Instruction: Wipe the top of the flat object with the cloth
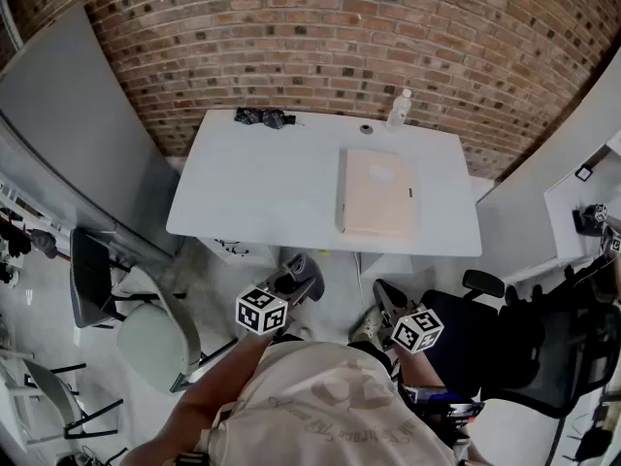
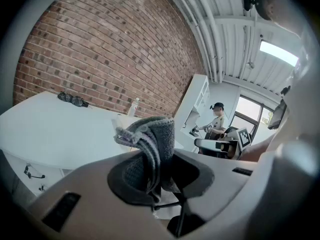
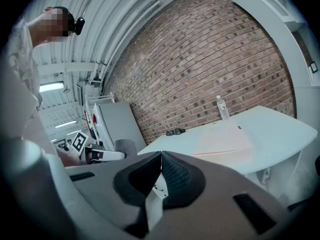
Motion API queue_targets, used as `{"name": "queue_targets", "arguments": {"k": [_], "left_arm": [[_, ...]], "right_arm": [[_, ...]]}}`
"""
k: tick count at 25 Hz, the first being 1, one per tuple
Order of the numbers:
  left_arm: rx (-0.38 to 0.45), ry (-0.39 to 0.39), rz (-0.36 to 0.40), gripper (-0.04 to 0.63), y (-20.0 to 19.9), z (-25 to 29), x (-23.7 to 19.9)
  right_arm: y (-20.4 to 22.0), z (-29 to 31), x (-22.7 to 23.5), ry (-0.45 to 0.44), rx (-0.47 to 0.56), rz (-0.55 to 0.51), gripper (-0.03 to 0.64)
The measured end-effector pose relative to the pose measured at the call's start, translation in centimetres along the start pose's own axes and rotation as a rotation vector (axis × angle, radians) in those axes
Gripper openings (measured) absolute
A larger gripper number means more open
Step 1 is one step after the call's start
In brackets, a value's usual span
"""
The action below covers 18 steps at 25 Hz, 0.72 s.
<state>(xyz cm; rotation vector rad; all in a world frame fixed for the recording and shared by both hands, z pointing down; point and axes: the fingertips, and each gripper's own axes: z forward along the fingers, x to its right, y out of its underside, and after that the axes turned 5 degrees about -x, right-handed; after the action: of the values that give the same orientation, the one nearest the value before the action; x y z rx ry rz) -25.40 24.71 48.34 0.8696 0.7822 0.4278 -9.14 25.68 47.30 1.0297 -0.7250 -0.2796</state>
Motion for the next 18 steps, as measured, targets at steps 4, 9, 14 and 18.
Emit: {"name": "queue_targets", "arguments": {"k": [4, 9, 14, 18], "left_arm": [[-0.005, 0.004, -0.005, 0.101, 0.4, 0.5, 0.1], [-0.022, 0.016, -0.014, 0.101, 1.4, 0.7, -0.1], [-0.043, 0.041, -0.019, 0.101, 1.9, 0.9, -0.2], [-0.059, 0.067, -0.017, 0.101, 1.9, 1.8, 0.1]], "right_arm": [[0.4, -0.3, 0.0, 0.000, -0.011, -0.008, 0.021], [1.0, -0.7, 0.2, 0.037, -0.002, 0.007, 0.021], [1.9, -1.2, 0.4, 0.087, -0.003, 0.035, 0.023], [2.3, -1.8, 1.2, 0.127, -0.009, 0.059, 0.023]]}}
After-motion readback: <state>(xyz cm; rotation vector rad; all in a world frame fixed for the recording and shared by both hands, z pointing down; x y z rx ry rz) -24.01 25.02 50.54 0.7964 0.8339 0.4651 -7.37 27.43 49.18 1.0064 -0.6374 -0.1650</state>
